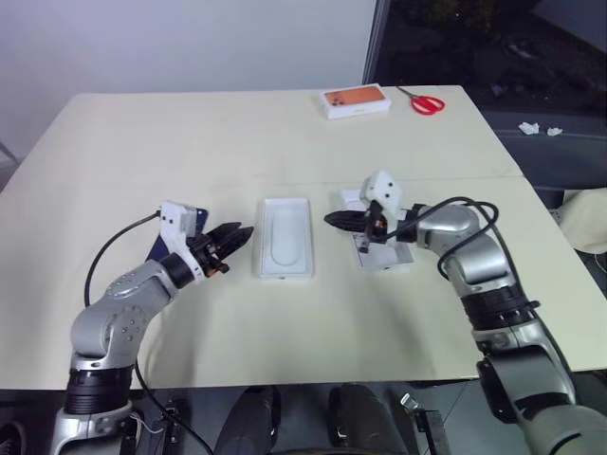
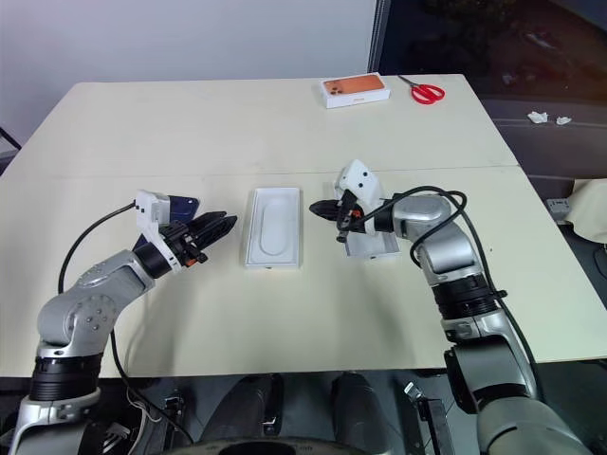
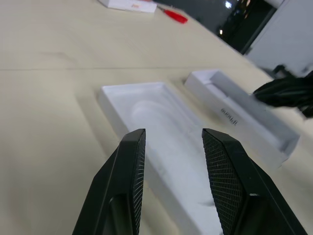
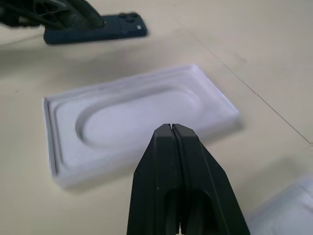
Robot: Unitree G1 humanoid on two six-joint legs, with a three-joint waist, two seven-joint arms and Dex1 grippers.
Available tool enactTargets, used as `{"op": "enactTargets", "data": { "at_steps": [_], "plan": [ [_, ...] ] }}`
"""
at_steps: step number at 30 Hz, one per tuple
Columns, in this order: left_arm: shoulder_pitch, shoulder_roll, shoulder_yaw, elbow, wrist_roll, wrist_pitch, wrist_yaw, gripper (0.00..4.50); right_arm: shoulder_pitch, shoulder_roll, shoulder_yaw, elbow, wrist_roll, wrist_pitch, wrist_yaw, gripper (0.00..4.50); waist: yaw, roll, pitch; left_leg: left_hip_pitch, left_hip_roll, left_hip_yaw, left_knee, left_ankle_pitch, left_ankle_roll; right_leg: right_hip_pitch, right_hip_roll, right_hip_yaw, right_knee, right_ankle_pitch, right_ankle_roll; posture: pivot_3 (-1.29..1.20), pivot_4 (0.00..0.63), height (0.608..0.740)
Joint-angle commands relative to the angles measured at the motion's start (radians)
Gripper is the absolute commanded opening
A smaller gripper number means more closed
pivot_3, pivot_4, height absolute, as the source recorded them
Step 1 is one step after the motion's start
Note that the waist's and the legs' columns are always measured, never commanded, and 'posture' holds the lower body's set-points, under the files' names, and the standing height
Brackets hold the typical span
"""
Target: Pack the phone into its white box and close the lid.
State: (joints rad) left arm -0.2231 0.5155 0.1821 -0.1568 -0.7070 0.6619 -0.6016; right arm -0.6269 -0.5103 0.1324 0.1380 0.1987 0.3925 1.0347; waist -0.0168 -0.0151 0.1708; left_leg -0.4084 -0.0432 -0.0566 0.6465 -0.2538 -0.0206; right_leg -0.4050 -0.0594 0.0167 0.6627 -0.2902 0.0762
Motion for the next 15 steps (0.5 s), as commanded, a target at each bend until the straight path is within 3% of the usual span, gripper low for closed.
{"op": "enactTargets", "data": {
  "at_steps": [1,4,8,15],
  "plan": [
    [-0.021,0.029,0.056,0.035,-0.034,0.019,-0.046,1.95,0.004,-0.018,-0.020,-0.045,0.012,-0.026,0.002,0.03,0.000,0.000,0.000,0.000,0.000,0.000,0.000,0.000,0.000,0.000,0.000,0.000,0.000,0.000,0.000,0.00,0.150,0.740],
    [-0.026,0.042,0.073,0.058,-0.043,0.034,-0.063,2.78,0.007,-0.017,-0.019,-0.050,0.015,-0.027,-0.009,0.00,0.002,0.000,0.001,0.000,0.000,0.000,0.000,0.000,0.000,0.000,0.000,0.000,0.000,0.000,0.000,0.00,0.150,0.740],
    [-0.015,0.056,0.084,0.065,-0.039,0.037,-0.080,4.47,0.016,-0.006,0.000,-0.055,0.003,-0.038,-0.025,0.00,0.003,0.000,0.000,0.000,0.000,0.000,0.000,0.000,0.000,0.000,0.000,0.000,0.000,0.000,0.000,0.00,0.150,0.740],
    [-0.028,0.082,0.109,0.104,-0.008,0.012,-0.098,4.47,0.009,0.008,0.017,-0.044,-0.002,-0.051,-0.043,0.00,0.003,0.000,0.001,0.000,0.000,0.000,0.000,0.000,0.000,0.000,0.000,0.000,0.000,0.000,0.000,0.00,0.150,0.740]
  ]
}}
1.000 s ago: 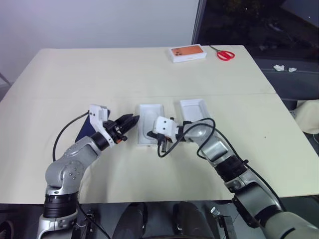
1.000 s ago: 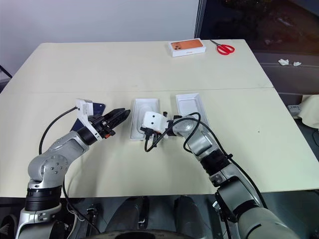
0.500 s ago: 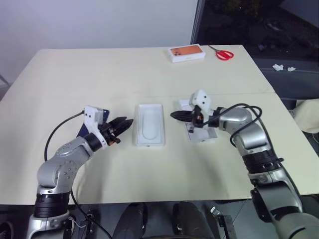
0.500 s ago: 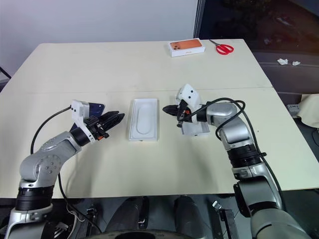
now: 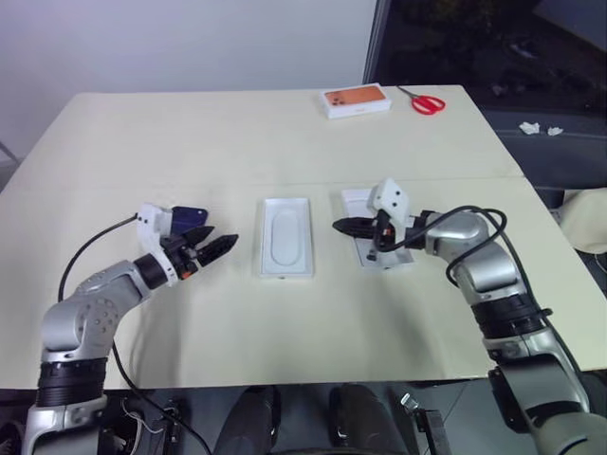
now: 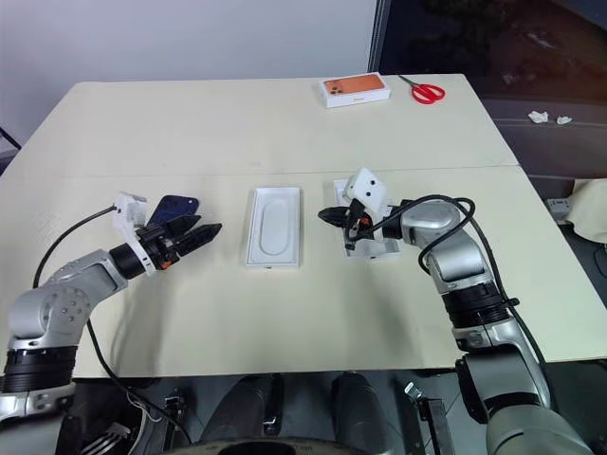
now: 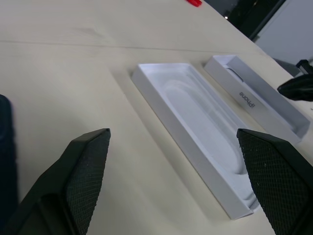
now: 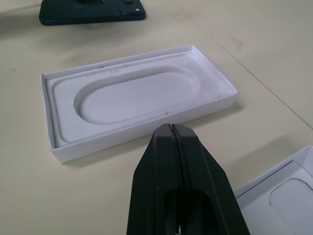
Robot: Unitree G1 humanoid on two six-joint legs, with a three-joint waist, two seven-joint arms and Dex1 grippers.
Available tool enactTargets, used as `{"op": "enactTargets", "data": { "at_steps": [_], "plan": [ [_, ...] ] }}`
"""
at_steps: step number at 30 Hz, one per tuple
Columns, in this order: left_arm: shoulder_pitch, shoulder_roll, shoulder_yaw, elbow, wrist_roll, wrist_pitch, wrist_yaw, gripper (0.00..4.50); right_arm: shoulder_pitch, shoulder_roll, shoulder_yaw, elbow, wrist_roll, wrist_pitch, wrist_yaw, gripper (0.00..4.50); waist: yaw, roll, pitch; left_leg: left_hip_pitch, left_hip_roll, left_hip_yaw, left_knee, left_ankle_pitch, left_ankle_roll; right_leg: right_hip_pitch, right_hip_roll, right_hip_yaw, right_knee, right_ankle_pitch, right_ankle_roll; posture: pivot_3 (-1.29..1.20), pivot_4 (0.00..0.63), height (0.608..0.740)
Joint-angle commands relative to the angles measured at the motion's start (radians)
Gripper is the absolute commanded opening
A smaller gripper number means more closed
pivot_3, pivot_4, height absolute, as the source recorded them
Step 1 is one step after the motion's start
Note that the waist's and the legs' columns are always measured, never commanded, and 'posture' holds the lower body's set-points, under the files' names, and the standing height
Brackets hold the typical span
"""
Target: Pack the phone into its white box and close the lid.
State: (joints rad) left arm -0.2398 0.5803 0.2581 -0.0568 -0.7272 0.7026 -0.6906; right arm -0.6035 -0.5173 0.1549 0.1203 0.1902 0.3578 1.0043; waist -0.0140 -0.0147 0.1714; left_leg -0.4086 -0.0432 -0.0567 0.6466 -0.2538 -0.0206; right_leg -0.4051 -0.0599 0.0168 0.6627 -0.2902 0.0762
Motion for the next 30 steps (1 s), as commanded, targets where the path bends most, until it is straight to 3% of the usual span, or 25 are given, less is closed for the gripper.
{"op": "enactTargets", "data": {
  "at_steps": [1,9,30],
  "plan": [
    [-0.013,0.020,0.033,0.006,0.008,-0.023,-0.016,4.47,-0.014,0.018,-0.006,-0.029,0.008,-0.015,-0.015,0.00,0.000,0.000,0.000,0.000,0.000,0.000,0.000,0.000,0.000,0.000,0.000,0.000,0.000,0.000,0.000,0.00,0.150,0.740],
    [-0.015,0.031,0.040,-0.002,-0.002,-0.002,-0.013,4.47,0.009,0.015,0.005,-0.030,-0.006,-0.029,-0.013,0.00,0.001,0.000,0.000,0.000,0.000,0.000,0.000,0.000,0.000,0.000,0.000,0.000,0.000,0.000,0.000,0.00,0.150,0.740],
    [0.000,0.094,0.115,0.049,0.021,-0.010,-0.032,4.47,-0.067,0.133,0.090,0.050,-0.083,-0.098,-0.072,0.00,0.001,0.000,0.000,0.000,0.000,0.000,-0.001,0.000,0.000,-0.001,0.000,0.000,0.000,0.000,0.000,0.00,0.150,0.740]
  ]
}}
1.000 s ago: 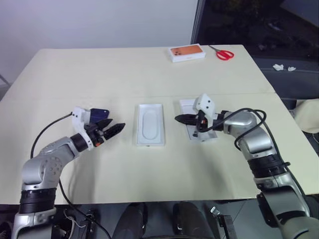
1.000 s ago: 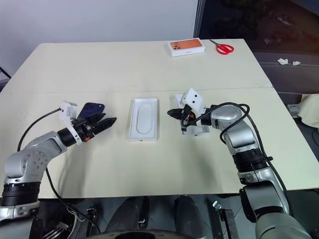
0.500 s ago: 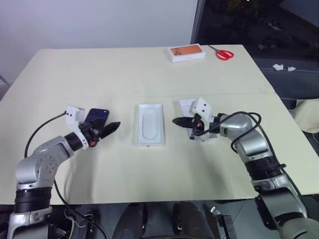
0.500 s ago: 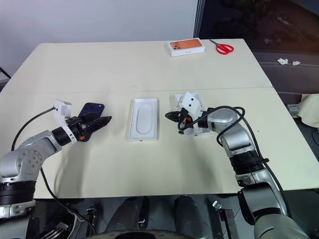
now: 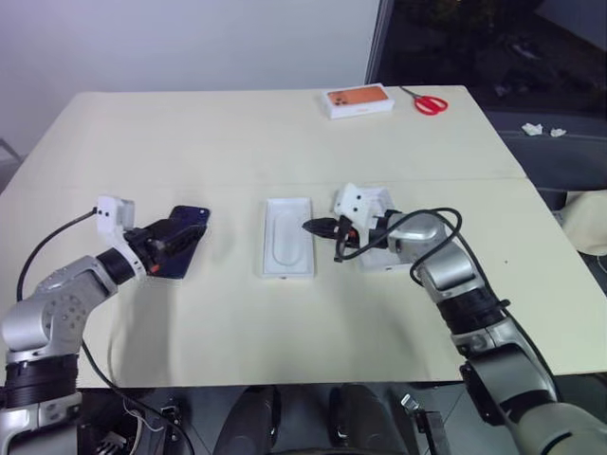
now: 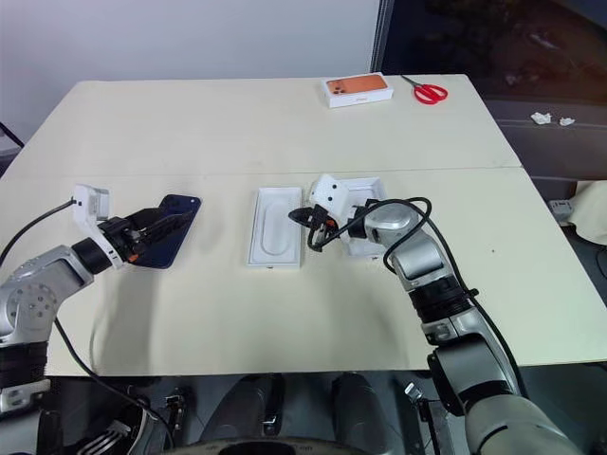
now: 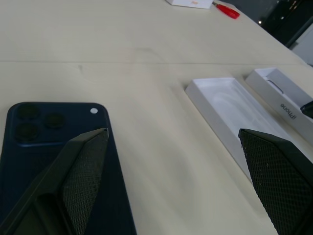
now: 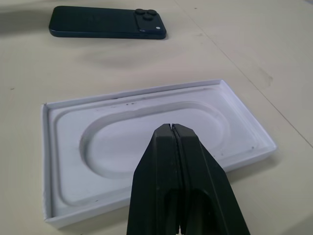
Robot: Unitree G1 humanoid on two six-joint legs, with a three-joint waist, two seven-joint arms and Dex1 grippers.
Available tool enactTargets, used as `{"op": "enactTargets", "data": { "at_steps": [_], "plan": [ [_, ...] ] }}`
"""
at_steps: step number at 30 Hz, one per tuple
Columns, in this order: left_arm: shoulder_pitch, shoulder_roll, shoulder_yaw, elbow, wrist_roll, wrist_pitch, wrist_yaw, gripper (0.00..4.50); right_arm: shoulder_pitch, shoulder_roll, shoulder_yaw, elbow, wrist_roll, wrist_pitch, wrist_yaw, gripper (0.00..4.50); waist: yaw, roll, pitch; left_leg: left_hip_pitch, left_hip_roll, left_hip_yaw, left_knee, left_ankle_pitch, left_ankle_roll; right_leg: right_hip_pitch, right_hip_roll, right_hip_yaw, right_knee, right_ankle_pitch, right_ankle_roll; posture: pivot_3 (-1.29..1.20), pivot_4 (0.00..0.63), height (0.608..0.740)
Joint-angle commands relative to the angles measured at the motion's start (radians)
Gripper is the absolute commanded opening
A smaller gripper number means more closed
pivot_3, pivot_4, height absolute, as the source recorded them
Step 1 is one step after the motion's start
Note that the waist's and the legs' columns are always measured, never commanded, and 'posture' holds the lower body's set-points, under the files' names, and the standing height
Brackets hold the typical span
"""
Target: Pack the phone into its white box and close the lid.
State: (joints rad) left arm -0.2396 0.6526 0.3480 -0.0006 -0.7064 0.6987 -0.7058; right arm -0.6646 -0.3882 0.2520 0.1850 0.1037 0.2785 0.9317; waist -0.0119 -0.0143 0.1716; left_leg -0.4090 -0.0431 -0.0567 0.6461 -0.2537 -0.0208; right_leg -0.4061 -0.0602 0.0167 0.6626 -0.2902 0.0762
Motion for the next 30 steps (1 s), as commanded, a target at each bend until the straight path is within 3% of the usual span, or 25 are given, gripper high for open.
{"op": "enactTargets", "data": {
  "at_steps": [1,8,15,21,30],
  "plan": [
    [0.002,0.026,0.024,-0.005,0.005,-0.008,-0.019,4.47,-0.003,0.004,-0.006,-0.017,0.003,-0.019,0.001,0.00,-0.002,0.000,0.000,0.000,0.000,0.000,0.000,0.000,0.000,0.000,0.000,0.000,0.000,0.000,0.000,0.00,0.150,0.740],
    [-0.039,0.094,0.063,0.147,0.021,-0.014,-0.048,4.47,-0.009,0.051,0.047,-0.015,-0.055,-0.013,-0.054,0.00,-0.011,0.000,0.000,0.000,0.001,0.000,-0.001,0.000,0.000,-0.001,0.001,0.000,0.001,0.000,0.000,0.00,0.150,0.740],
    [-0.080,0.133,0.057,0.319,0.048,-0.017,-0.102,4.47,-0.104,0.192,0.147,0.105,-0.206,-0.068,-0.199,0.00,-0.008,0.000,0.000,0.000,0.001,0.000,-0.001,0.001,-0.001,-0.002,0.001,0.000,0.001,0.000,0.000,0.00,0.150,0.740],
    [-0.146,0.158,0.067,0.474,0.076,-0.026,-0.132,4.47,-0.193,0.355,0.175,0.263,-0.217,-0.114,-0.250,0.00,-0.009,-0.001,0.000,0.000,0.000,-0.001,-0.001,0.001,-0.002,-0.003,0.000,0.000,0.002,0.000,0.000,0.00,0.150,0.740],
    [-0.223,0.167,-0.007,0.648,0.081,0.137,-0.259,4.47,-0.244,0.474,0.248,0.470,-0.330,-0.166,-0.334,0.00,-0.019,-0.002,-0.001,0.000,0.000,-0.001,-0.001,0.002,-0.003,-0.003,0.001,-0.001,0.002,0.000,0.000,0.00,0.150,0.740]
  ]
}}
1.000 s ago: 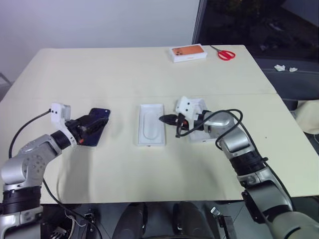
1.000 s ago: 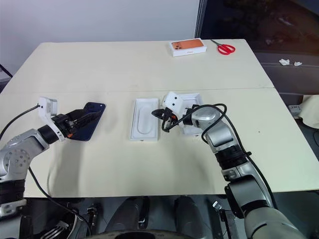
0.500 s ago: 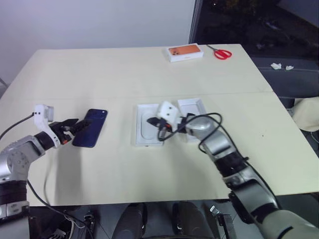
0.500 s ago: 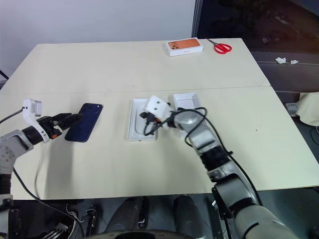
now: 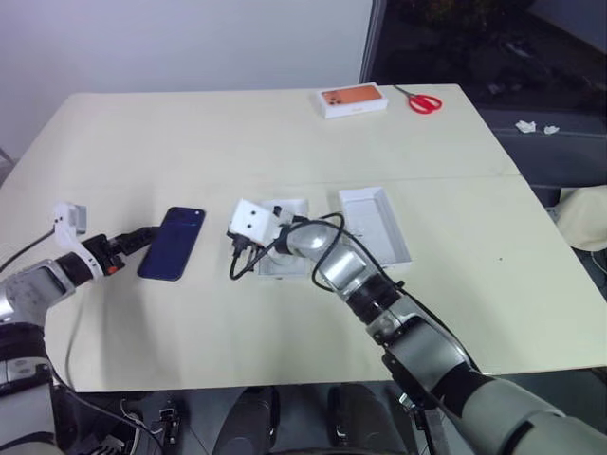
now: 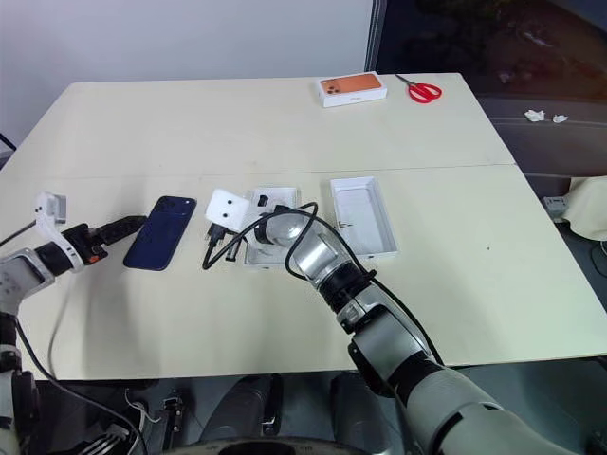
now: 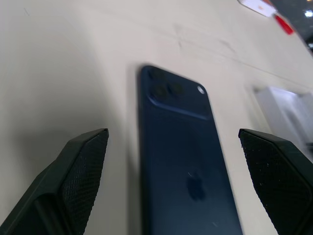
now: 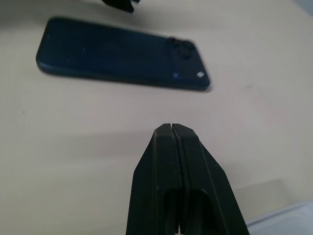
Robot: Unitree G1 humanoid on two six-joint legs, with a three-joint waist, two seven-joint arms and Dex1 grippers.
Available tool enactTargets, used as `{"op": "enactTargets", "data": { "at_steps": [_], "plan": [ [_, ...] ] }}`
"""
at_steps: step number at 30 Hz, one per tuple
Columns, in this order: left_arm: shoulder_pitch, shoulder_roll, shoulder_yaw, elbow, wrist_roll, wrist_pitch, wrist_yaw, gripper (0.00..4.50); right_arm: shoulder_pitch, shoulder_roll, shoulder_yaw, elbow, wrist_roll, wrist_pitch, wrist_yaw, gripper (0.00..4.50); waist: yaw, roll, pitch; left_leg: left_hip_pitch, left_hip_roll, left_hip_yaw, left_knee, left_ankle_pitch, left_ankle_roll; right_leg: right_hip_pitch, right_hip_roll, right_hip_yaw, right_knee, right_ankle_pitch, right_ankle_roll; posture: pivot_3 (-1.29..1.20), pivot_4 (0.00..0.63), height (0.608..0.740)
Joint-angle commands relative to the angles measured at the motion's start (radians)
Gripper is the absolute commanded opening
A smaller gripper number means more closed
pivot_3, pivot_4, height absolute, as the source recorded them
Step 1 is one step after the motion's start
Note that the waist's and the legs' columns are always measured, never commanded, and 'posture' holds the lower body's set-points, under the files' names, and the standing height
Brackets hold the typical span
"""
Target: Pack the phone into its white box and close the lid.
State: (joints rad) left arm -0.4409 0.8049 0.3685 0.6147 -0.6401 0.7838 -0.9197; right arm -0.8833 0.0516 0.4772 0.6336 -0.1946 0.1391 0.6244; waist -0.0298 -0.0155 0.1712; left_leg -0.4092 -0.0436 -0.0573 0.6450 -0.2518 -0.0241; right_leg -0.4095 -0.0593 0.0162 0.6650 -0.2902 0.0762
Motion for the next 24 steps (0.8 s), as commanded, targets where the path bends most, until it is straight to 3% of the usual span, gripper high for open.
{"op": "enactTargets", "data": {
  "at_steps": [1,6,10,24],
  "plan": [
    [-0.028,0.013,-0.032,0.048,0.016,0.067,-0.054,4.47,-0.027,0.041,0.029,0.032,-0.041,-0.031,-0.030,0.00,-0.002,0.000,0.000,0.000,0.000,0.000,0.000,0.000,0.000,0.000,0.000,0.000,0.000,0.000,0.000,0.00,0.150,0.740],
    [-0.071,-0.010,-0.035,0.119,0.019,0.132,-0.095,4.47,-0.036,0.066,0.030,0.062,-0.067,-0.031,-0.042,0.00,-0.009,0.000,0.000,0.000,0.000,0.000,0.000,0.000,0.000,0.000,0.000,0.000,0.001,0.000,0.000,0.00,0.150,0.740],
    [-0.067,-0.032,-0.084,0.071,0.021,0.205,-0.148,4.47,-0.031,0.069,0.029,0.064,-0.076,-0.033,-0.033,0.00,-0.008,0.000,0.000,0.000,-0.001,-0.001,0.000,0.000,0.000,0.000,0.000,0.000,0.001,0.000,0.000,0.00,0.150,0.740],
    [-0.031,-0.096,-0.078,-0.059,0.019,0.264,-0.113,4.47,-0.039,0.074,0.035,0.121,-0.108,-0.043,-0.042,0.00,-0.006,0.000,-0.001,0.001,-0.002,-0.001,0.001,0.000,0.000,0.000,-0.001,0.000,0.001,0.000,0.000,0.00,0.150,0.740]
  ]
}}
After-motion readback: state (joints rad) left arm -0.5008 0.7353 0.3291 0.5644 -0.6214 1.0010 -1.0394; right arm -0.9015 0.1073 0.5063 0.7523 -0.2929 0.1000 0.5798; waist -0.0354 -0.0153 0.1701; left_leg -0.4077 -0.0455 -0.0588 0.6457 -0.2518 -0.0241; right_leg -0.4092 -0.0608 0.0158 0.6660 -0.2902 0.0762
